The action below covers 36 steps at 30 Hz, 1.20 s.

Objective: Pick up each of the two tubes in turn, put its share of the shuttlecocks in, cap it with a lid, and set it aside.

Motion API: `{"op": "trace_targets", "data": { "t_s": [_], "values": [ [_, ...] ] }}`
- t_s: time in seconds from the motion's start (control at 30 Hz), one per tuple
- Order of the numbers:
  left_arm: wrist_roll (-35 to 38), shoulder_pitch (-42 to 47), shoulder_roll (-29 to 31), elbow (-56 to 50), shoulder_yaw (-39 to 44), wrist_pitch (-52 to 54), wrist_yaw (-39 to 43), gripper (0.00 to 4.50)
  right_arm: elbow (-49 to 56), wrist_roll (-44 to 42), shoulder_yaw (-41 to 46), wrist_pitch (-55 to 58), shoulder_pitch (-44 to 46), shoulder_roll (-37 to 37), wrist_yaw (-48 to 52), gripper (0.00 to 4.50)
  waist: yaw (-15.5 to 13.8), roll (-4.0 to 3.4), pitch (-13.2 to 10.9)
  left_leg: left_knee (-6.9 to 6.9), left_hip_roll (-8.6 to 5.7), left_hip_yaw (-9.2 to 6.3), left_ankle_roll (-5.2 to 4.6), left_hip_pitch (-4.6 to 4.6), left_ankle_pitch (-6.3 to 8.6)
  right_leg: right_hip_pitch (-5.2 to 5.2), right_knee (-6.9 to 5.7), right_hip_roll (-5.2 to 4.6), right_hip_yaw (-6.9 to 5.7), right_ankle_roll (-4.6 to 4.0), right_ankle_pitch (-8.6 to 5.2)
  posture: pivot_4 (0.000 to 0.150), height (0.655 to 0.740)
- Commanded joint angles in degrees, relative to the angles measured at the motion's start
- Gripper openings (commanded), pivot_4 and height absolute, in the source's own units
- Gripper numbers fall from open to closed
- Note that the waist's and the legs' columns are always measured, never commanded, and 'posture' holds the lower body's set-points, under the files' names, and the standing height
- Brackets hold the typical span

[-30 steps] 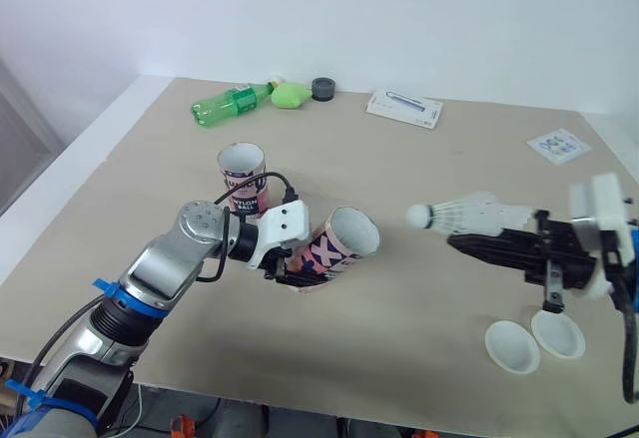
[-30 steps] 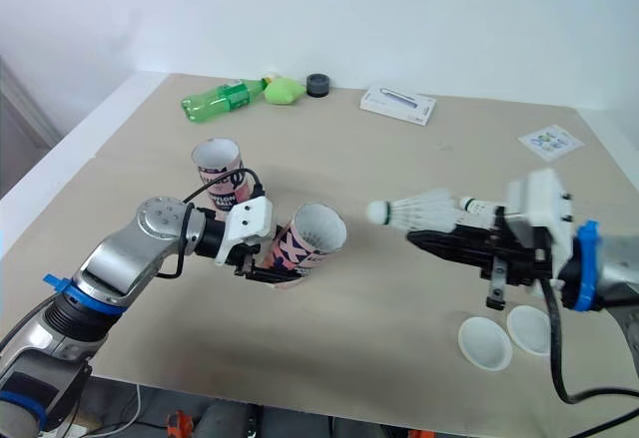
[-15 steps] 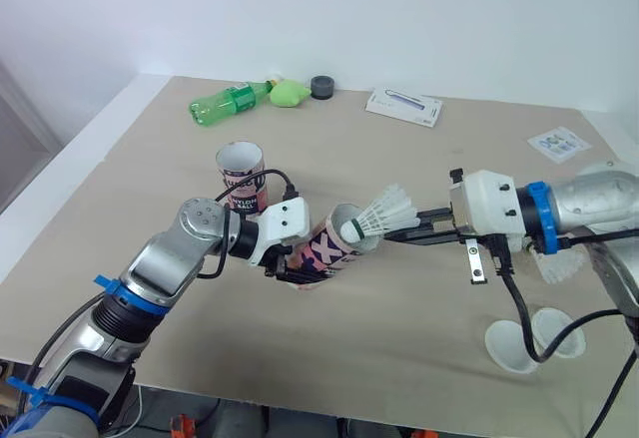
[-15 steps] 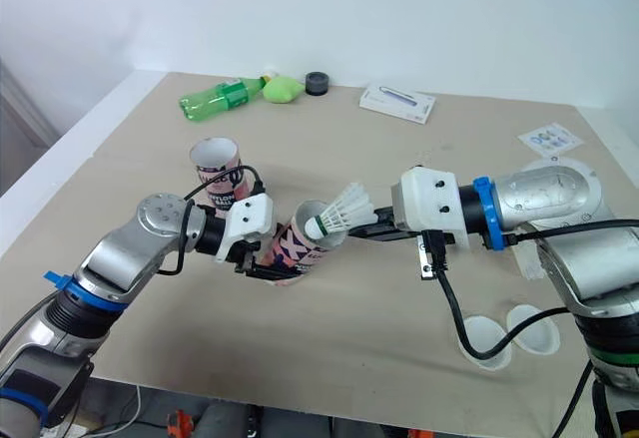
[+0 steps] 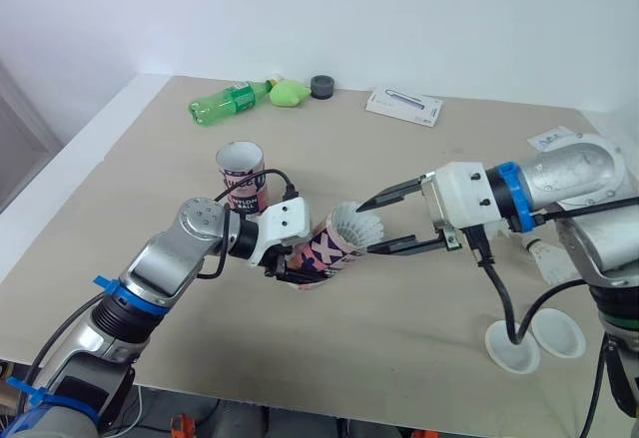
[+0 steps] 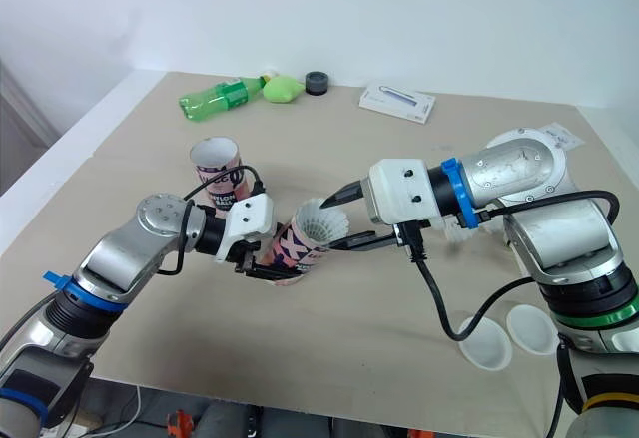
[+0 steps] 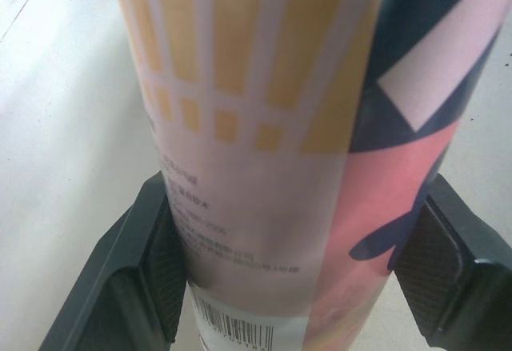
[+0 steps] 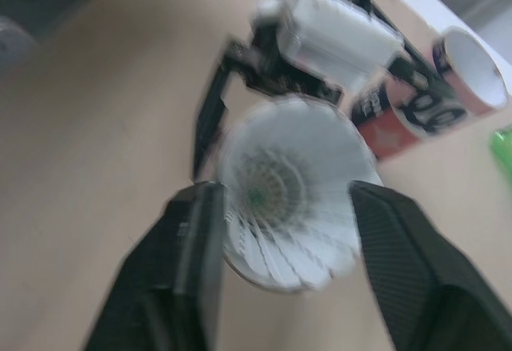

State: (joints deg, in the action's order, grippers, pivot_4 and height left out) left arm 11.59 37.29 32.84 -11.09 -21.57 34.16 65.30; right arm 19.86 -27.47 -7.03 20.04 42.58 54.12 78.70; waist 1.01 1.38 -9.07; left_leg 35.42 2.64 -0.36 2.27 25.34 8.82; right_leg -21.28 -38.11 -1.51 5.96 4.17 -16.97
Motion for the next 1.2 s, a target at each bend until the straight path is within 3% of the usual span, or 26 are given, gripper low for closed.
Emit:
{"op": "trace_targets", "data": {
  "t_s": [0.03,0.17,0.2,0.27,0.37,0.4,0.6,0.7,0.9,1.2],
  "values": [
    [-1.01,-0.14,0.07,0.82,-1.08,0.41,-0.71,3.13,-0.22,-10.47,9.02,7.47,-0.95,1.62,0.04,2.62,0.0,0.0,0.0,0.0,0.0,0.0,0.0,0.0,0.0,0.01,0.0,0.0,0.0,-0.12,0.07,0.15,0.7294],
    [-1.21,0.17,0.1,1.33,-1.24,-0.1,-0.4,3.13,-0.82,-16.17,12.23,13.93,-0.63,0.44,-3.6,2.62,0.1,0.0,0.0,0.0,0.03,-0.01,-0.01,-0.06,-0.01,0.02,-0.01,0.02,-0.01,-0.23,0.13,0.15,0.7294],
    [-1.2,0.3,-0.02,1.48,-1.2,-0.12,-0.38,3.13,-1.22,-15.95,12.22,14.58,-0.38,0.61,-4.01,2.39,0.1,0.0,0.0,0.01,0.04,-0.01,-0.02,-0.06,-0.01,0.02,-0.01,0.04,-0.02,-0.22,0.12,0.15,0.7294],
    [-1.28,0.42,-0.13,1.68,-1.26,-0.33,-0.27,3.13,-2.29,-15.52,11.34,16.73,0.95,0.54,-5.72,1.76,0.09,0.0,0.0,0.01,0.06,-0.01,-0.04,-0.07,-0.03,0.0,-0.01,0.05,-0.03,-0.19,0.11,0.15,0.7294],
    [-1.38,0.55,-0.2,2.02,-1.42,-0.71,-0.05,3.13,-2.04,-14.73,9.44,16.76,1.44,0.59,-4.54,0.23,0.09,-0.01,0.0,0.02,0.06,0.05,-0.04,-0.07,-0.03,-0.02,0.0,0.03,0.01,-0.17,0.11,0.15,0.7294],
    [-1.42,0.61,-0.2,2.14,-1.48,-0.83,0.04,3.13,-2.2,-13.97,8.58,16.54,1.72,0.43,-4.42,0.02,0.08,0.0,0.0,0.02,0.05,0.05,-0.04,-0.06,-0.03,-0.02,0.0,0.03,0.01,-0.17,0.11,0.15,0.7294],
    [-1.56,1.24,-0.5,2.87,-1.66,-1.3,0.26,3.13,-3.69,-6.05,1.09,11.88,4.11,-0.49,-1.94,0.02,0.11,-0.01,0.0,0.01,0.04,0.05,-0.03,-0.02,-0.03,-0.07,-0.01,0.03,0.02,0.05,-0.03,0.15,0.7294],
    [-1.72,1.65,-0.56,3.45,-1.84,-1.87,0.58,3.13,-5.03,3.23,-7.67,6.14,7.57,-1.19,2.16,0.02,0.15,-0.02,0.0,0.0,0.05,0.07,-0.03,-0.02,-0.03,-0.13,-0.01,0.05,0.02,0.04,-0.04,0.15,0.7294],
    [-1.8,2.1,-0.93,3.73,-2.02,-2.11,0.78,3.13,-12.19,10.3,-15.37,-0.91,14.26,-4.52,10.97,0.02,0.04,-0.06,-0.03,0.03,0.02,0.06,-0.02,0.02,-0.03,-0.13,-0.02,0.03,0.02,0.05,-0.03,0.15,0.7294],
    [-1.97,2.03,-1.24,3.82,-1.69,-2.02,0.62,3.13,-17.35,15.89,-24.95,-8.32,18.84,-9.44,13.8,0.02,0.09,-0.07,-0.04,-0.01,0.02,-0.01,0.01,0.03,-0.01,-0.13,-0.09,0.05,-0.04,-0.03,0.11,0.15,0.7294]
  ]
}}
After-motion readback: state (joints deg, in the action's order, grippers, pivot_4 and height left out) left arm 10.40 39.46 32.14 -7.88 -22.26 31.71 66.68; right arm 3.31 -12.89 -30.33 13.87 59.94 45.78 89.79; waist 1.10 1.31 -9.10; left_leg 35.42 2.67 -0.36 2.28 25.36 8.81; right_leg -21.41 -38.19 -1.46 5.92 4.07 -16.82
